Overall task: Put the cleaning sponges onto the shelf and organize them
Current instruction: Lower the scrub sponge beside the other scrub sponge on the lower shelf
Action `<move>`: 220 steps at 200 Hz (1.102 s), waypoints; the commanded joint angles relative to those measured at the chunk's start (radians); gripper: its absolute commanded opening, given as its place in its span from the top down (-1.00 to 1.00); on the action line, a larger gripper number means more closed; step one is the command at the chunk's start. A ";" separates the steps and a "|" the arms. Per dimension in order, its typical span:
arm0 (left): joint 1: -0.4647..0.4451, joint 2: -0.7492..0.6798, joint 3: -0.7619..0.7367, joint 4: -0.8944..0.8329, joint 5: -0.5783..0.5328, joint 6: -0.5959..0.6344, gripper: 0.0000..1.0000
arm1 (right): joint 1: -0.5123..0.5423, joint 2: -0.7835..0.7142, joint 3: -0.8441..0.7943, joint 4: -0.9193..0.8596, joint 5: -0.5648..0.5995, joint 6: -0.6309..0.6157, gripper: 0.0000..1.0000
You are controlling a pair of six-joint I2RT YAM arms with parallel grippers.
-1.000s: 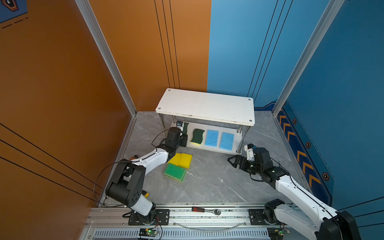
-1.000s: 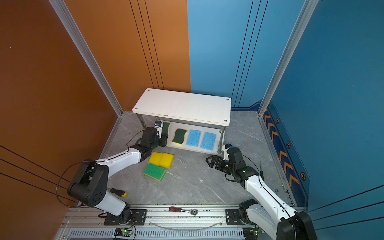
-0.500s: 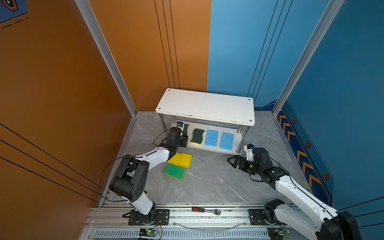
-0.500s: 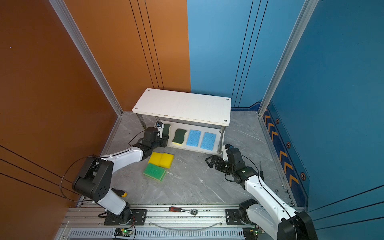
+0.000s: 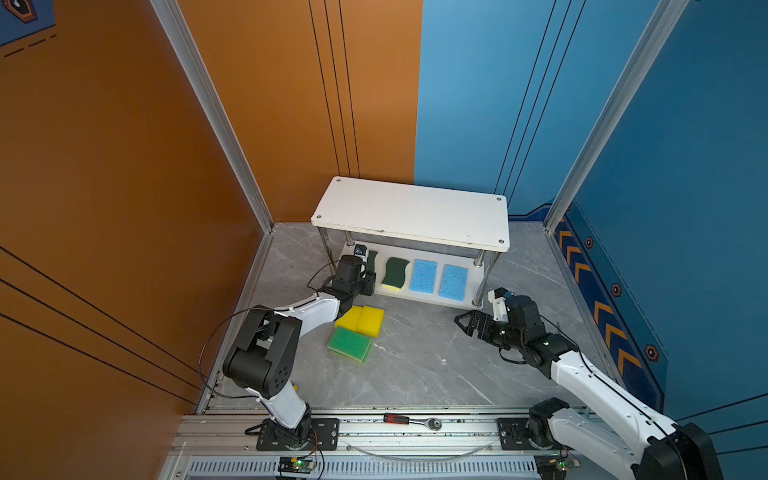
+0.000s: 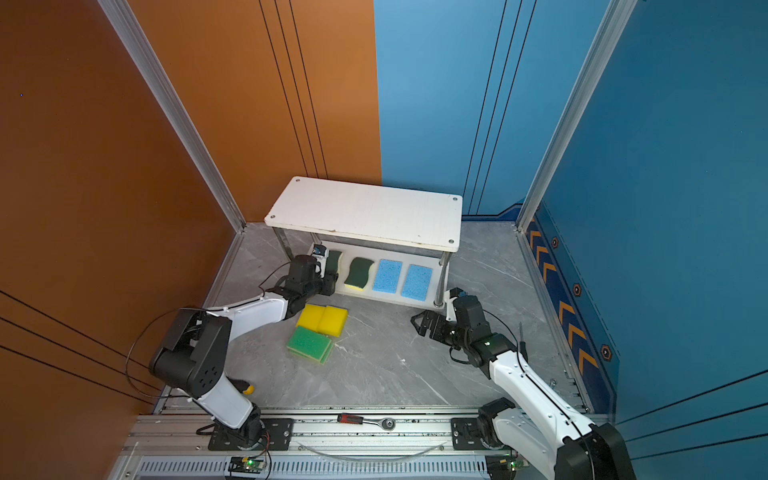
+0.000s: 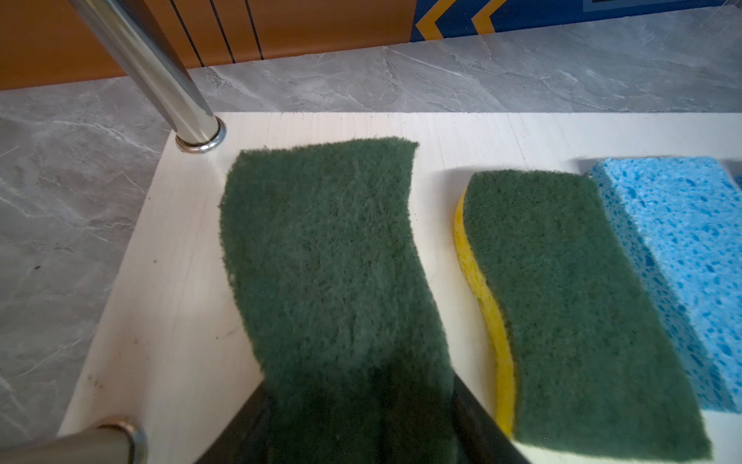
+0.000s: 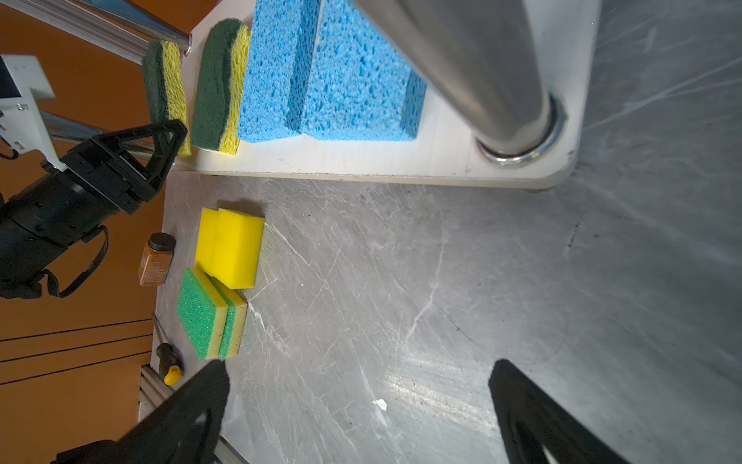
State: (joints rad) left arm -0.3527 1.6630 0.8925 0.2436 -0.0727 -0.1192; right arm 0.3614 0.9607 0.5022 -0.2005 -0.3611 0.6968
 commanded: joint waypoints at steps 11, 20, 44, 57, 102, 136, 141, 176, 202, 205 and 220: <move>0.011 0.010 0.022 0.009 0.022 0.020 -0.17 | 0.007 -0.007 -0.009 0.006 0.023 0.006 -1.00; 0.010 0.012 0.021 0.008 0.022 0.020 -0.18 | 0.005 -0.006 -0.009 0.006 0.021 0.006 -1.00; 0.011 0.016 0.025 0.009 0.027 0.019 -0.18 | 0.005 0.001 -0.009 0.011 0.019 0.006 -1.00; 0.011 0.018 0.024 0.009 0.027 0.020 -0.18 | 0.005 0.003 -0.009 0.013 0.020 0.007 -1.00; 0.012 0.027 0.026 0.009 0.027 0.021 -0.20 | 0.005 0.004 -0.010 0.016 0.020 0.007 -1.00; 0.012 0.030 0.027 0.008 0.024 0.019 -0.23 | 0.005 0.007 -0.010 0.017 0.021 0.008 -1.00; 0.013 0.030 0.026 0.008 0.024 0.019 -0.23 | 0.005 0.007 -0.010 0.015 0.019 0.007 -1.00; 0.012 0.033 0.027 0.008 0.020 0.018 -0.24 | 0.005 0.006 -0.011 0.015 0.022 0.006 -1.00; 0.012 0.035 0.028 0.007 0.021 0.018 -0.25 | 0.005 0.003 -0.013 0.013 0.023 0.006 -1.00; 0.013 0.035 0.028 0.007 0.020 0.018 -0.25 | 0.005 0.003 -0.013 0.013 0.023 0.007 -1.00; 0.012 0.035 0.029 0.005 0.019 0.017 -0.28 | 0.005 0.000 -0.014 0.011 0.024 0.006 -1.00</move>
State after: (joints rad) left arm -0.3515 1.6802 0.8928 0.2436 -0.0654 -0.1154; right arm 0.3611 0.9630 0.5018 -0.1978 -0.3611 0.6968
